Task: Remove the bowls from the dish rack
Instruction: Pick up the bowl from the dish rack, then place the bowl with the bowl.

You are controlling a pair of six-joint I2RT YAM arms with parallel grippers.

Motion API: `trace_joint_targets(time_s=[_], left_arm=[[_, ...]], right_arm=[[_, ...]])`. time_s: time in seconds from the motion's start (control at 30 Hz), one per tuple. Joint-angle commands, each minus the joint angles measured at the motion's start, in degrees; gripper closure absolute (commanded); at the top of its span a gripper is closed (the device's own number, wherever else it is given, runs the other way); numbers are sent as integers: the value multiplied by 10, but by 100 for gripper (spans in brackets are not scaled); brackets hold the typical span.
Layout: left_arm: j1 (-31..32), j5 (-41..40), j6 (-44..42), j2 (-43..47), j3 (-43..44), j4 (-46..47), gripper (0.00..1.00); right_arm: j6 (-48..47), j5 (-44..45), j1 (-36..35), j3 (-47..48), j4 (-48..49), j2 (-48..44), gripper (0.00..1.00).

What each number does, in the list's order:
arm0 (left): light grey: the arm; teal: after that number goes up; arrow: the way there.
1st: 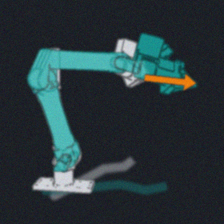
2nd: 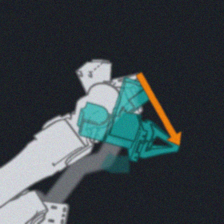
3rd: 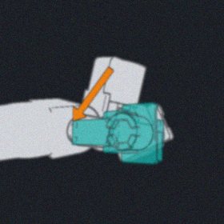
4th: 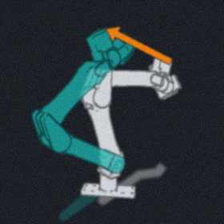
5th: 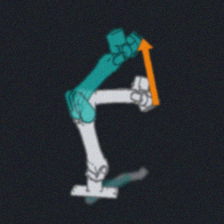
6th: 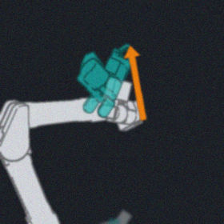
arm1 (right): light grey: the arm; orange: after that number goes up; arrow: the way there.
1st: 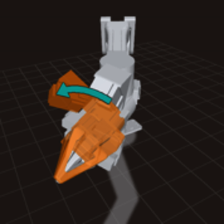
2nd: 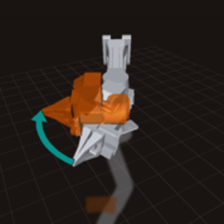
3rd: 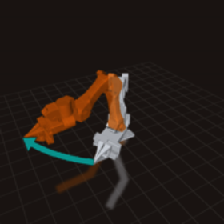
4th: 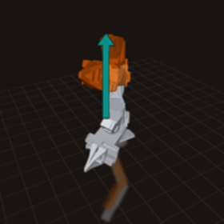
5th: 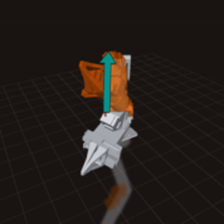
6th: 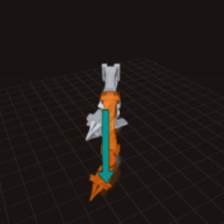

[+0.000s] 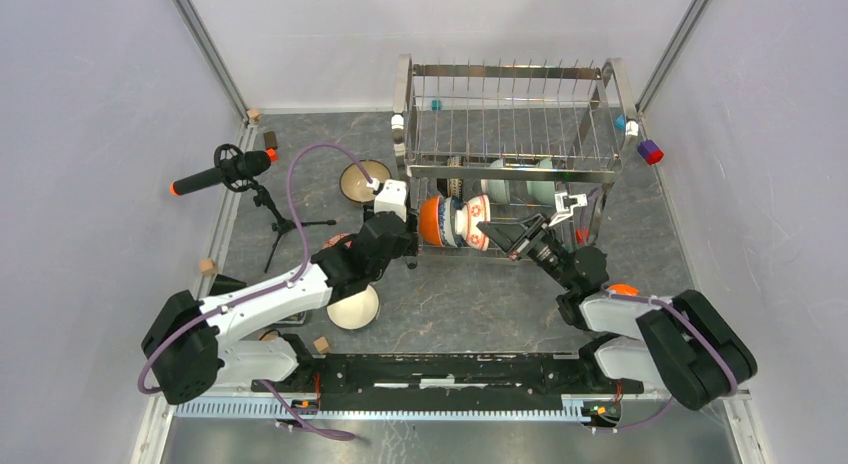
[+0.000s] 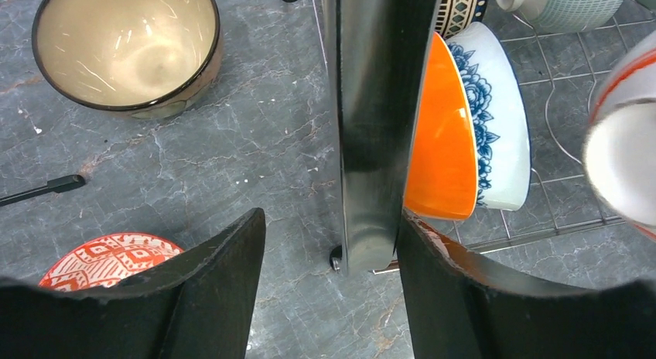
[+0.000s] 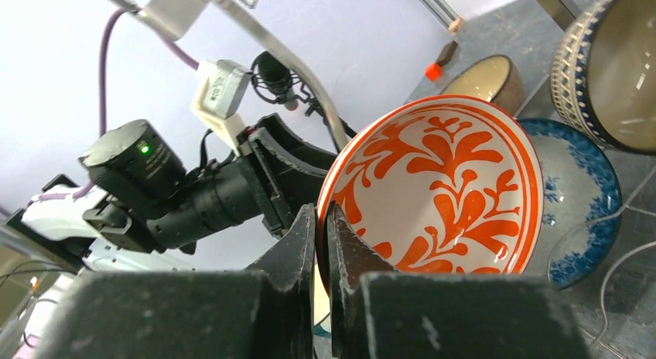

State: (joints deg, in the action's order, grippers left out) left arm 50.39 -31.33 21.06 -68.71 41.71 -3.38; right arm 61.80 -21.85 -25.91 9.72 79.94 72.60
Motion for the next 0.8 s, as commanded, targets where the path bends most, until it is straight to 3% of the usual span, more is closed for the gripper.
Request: trace_joint_targets(time_s=[0.0,0.33,0.53,0.77], left_arm=[[7,-21,-21,23,13,7,30],[27,-32,-19,53,28,-24,14],[36,-40,-17,88,30,-41,9],[36,-64,38,150,39,-140,6]], right_arm=[[-31,-14,5,-7,14,-59,100],[-113,-56,4,-14,-168,-211,100],[-205,-82,4,8,-353,-310,100],[-331,-89,-10,67,-604,-420,100]])
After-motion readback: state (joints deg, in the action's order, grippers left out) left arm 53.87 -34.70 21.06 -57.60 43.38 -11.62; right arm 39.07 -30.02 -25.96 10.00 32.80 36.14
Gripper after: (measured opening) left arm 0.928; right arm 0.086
